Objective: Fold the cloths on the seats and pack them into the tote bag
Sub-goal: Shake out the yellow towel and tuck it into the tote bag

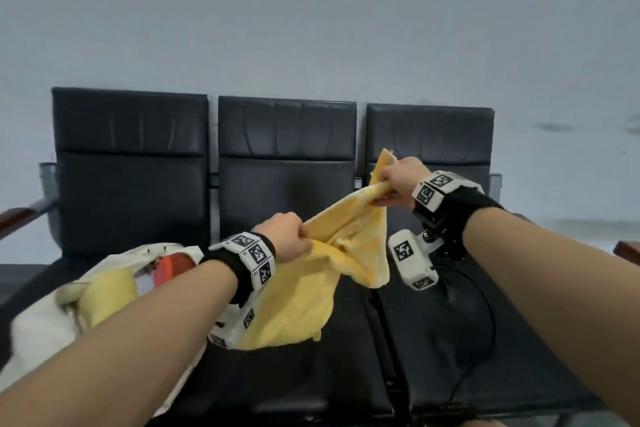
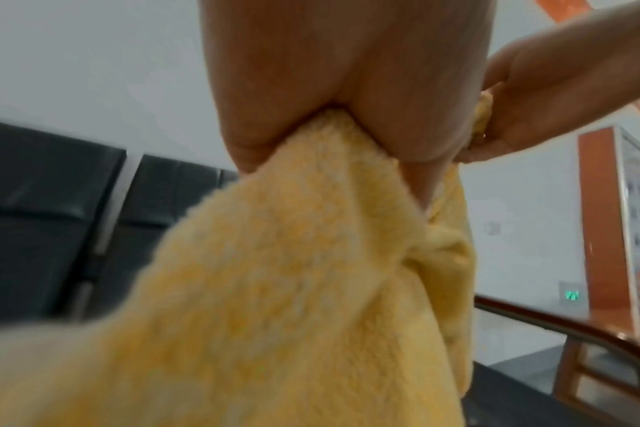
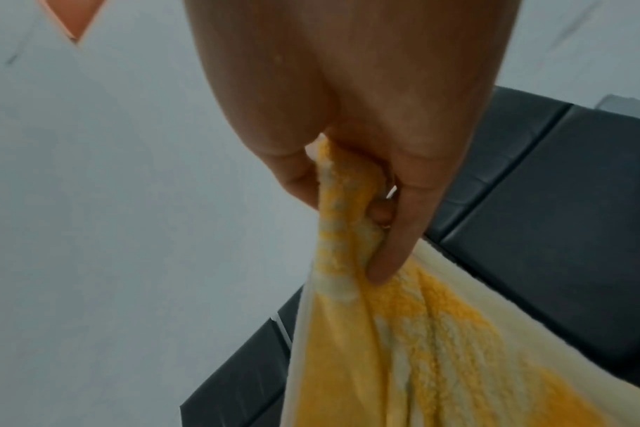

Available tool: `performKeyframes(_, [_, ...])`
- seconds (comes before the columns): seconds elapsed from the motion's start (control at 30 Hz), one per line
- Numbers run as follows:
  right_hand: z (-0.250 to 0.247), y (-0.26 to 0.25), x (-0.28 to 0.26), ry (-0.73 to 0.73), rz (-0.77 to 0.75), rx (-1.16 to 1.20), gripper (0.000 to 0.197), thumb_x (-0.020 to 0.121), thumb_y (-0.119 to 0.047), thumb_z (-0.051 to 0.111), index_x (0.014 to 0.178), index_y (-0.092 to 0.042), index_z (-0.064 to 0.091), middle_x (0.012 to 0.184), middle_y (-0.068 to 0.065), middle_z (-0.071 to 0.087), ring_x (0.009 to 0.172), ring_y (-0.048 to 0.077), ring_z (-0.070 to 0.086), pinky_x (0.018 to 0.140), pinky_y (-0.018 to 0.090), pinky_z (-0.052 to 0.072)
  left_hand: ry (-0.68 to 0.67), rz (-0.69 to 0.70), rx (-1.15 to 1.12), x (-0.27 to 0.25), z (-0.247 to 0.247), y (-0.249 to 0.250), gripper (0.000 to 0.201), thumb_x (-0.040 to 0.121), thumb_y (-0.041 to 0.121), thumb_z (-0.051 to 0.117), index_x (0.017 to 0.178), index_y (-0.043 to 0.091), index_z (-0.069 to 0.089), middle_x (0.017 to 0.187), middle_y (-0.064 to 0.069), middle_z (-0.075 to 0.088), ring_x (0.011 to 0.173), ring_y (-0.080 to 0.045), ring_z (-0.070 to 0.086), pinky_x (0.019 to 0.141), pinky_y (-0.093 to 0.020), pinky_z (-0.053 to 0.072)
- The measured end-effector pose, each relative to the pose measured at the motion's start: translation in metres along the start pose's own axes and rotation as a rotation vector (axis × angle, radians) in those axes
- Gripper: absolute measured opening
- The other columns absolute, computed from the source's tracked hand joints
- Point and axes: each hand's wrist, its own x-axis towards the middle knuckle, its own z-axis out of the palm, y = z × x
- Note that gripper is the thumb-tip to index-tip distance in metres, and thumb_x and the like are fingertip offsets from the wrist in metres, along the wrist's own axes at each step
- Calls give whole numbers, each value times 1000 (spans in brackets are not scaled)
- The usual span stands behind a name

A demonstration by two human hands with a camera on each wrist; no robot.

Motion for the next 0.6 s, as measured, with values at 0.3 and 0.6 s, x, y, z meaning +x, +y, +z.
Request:
performKeyframes(0.3, [-14,-55,-19,137,-213,147,11,89,-12,65,89,-16,75,79,5,66,79,21,63,74,38,58,-234,-20,-68,-46,-38,-31,26,94,44,61,95,21,73,74,-2,74,65,-16,70,70,-29,56])
performKeyframes(0.6, [-11,-91,-38,-88,-228,396,28,98,-1,47,86,-15,67,85,5,66,80,21,64,65,31,57,378,55,-669,-23,-21,-12,22,94,11,64,115,14,66,86,-3,76,80,-15,71,78,-31,59])
